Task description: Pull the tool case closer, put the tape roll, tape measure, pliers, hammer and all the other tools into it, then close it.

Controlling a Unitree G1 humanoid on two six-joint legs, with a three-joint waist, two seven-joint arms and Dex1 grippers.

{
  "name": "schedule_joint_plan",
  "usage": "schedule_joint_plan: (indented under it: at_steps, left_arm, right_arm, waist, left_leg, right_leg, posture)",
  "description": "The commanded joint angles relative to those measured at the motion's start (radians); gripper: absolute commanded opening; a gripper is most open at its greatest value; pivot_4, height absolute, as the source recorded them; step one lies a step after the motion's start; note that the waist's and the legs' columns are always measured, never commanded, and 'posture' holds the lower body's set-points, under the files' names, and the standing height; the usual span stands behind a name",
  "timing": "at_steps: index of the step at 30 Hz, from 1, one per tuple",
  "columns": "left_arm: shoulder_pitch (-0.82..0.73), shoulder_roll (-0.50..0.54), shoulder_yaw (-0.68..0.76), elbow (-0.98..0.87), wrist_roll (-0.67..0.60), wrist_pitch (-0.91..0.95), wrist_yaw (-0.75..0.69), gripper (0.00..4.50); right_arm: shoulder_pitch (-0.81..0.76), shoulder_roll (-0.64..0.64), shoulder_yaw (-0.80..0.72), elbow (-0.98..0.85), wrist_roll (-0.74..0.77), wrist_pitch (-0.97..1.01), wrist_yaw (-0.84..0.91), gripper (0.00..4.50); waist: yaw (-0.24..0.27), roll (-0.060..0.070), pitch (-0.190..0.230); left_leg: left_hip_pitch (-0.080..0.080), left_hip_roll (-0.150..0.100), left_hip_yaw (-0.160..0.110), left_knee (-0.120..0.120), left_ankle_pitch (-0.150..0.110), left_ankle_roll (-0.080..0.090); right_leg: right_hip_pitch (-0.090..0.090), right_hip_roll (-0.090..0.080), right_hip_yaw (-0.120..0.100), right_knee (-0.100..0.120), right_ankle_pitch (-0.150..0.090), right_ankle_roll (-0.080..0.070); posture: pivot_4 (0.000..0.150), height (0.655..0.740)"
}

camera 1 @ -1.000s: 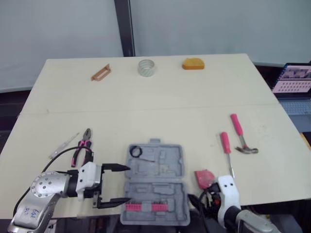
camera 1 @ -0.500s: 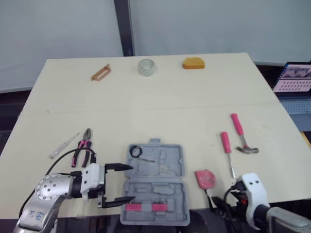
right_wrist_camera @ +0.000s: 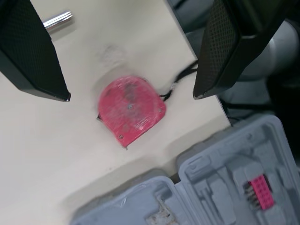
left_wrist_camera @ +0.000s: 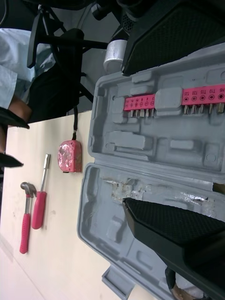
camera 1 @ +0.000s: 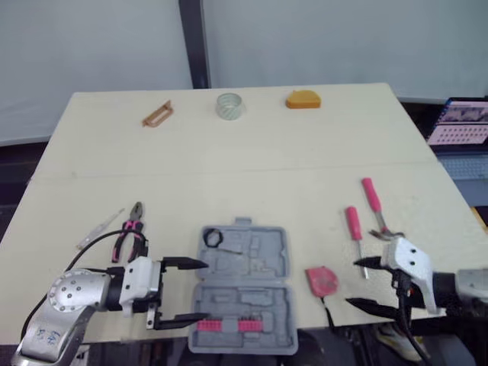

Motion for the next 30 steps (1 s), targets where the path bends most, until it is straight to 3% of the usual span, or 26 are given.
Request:
schedule_joint_plan:
  at_steps: [1, 12, 30]
  left_arm:
    - [0.034, -0.013, 0.024, -0.013, -0.005, -0.054, -0.006, 4.5]
    - [0.095, -0.055, 0.043, 0.013, 0.005, -0.175, -0.002, 4.5]
    - [0.142, -0.041, 0.049, -0.029, -0.005, -0.167, 0.034, 4.5]
  right_arm:
    - [-0.079, 0.015, 0.103, 0.1, -0.084, -0.198, 0.065, 4.45]
    - [-0.252, 0.072, 0.32, 0.298, -0.213, -0.388, 0.127, 4.45]
    - [-0.322, 0.126, 0.395, 0.413, -0.292, -0.42, 0.118, 4.45]
  waist:
    - [0.0, 0.0, 0.0]
    - [0.001, 0.0, 0.0]
    - [0.002, 0.0, 0.0]
  left_leg:
    - [0.0, 0.0, 0.0, 0.0, 0.0, 0.0]
    - [-0.001, 0.0, -0.001, 0.003, 0.0, 0.0]
    - [-0.002, 0.0, -0.001, 0.003, 0.0, 0.0]
  right_leg:
    - [0.0, 0.0, 0.0, 0.0, 0.0, 0.0]
    - [0.001, 0.0, -0.002, 0.0, 0.0, 0.0]
    - [0.001, 0.0, -0.002, 0.0, 0.0, 0.0]
  posture:
    - [0.15, 0.74]
    - [0.15, 0.74]
    - [0.15, 0.74]
